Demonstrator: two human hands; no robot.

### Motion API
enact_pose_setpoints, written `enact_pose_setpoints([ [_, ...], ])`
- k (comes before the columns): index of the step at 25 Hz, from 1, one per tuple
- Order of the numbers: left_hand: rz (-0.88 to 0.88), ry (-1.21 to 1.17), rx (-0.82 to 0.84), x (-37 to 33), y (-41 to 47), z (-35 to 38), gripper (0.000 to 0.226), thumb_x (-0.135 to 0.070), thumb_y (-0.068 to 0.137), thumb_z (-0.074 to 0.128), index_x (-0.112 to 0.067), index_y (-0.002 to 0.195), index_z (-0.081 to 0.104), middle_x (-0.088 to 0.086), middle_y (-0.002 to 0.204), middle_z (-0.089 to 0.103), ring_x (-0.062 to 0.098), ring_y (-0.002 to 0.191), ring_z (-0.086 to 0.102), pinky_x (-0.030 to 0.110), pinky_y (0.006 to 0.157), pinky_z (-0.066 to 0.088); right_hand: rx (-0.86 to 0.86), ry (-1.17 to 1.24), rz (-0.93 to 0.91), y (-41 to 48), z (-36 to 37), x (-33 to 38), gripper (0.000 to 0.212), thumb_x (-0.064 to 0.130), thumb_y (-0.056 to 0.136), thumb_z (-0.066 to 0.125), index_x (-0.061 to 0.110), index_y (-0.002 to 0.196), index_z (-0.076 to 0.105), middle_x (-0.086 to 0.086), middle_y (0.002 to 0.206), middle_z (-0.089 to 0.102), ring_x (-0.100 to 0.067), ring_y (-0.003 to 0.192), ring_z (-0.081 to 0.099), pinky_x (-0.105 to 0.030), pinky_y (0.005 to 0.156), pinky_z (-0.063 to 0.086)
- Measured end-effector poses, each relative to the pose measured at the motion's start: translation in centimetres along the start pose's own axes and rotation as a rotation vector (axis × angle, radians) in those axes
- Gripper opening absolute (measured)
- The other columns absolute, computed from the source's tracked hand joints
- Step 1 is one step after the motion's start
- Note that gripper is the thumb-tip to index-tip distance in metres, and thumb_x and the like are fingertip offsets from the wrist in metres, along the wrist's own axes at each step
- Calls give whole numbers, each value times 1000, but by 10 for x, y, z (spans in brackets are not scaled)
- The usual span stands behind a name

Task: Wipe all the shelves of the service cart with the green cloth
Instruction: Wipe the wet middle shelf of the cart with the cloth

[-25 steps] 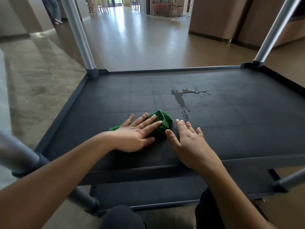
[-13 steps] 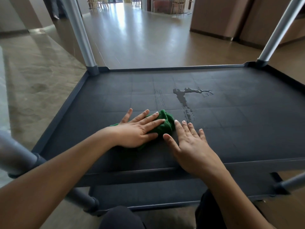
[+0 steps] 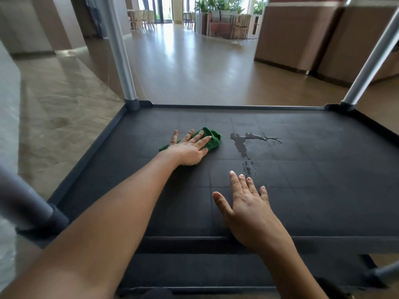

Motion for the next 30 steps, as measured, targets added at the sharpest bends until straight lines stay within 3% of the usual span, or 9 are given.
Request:
enact_pose_setpoints([
  [12,349,-37,183,-30,-139,22,53,-46,102,21,-45,147,-6,-20,155,-20,-1,138,-28,35,114,-22,4,19,3,1,1,-1,71,59,95,18,21,152,-3,-3,160,3,-15,146,-5,-41,118,-7],
  [16,432,-48,239,-31,-178,31,53,-64,92,11,-53,138,-13,-25,151,-26,-6,133,-35,29,110,-26,4,29,-5,1,2,-3,71,60,94,17,23,152,-2,-2,160,2,-14,146,-5,-40,118,-7],
  [21,423,-72,206,-31,-186,32,46,-64,87,0,-61,131,-14,-33,146,-25,-12,129,-36,27,109,-28,-22,3,-52,1,-2,-7,74,57,94,31,22,152,1,-2,160,8,-13,146,-1,-37,119,-2],
  [25,412,-76,148,-37,-182,33,42,-52,100,12,-61,131,-14,-35,143,-25,-12,129,-36,23,105,-31,-26,0,-74,1,-8,-12,77,63,90,28,24,152,6,-2,159,9,-11,146,1,-34,119,-1],
  [30,396,-95,112,-53,-181,34,48,-48,102,20,-56,140,-9,-31,147,-21,-9,133,-31,28,109,-28,-2,-58,-89,2,-12,-24,67,57,94,33,25,150,19,-4,159,9,-12,146,1,-32,118,-1],
])
Point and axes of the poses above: each hand's wrist, its own y-axis towards the middle knuckle, its own z-axis out of the palm, x = y × z, the point moved 8 cm from there along y, towards the middle knuckle
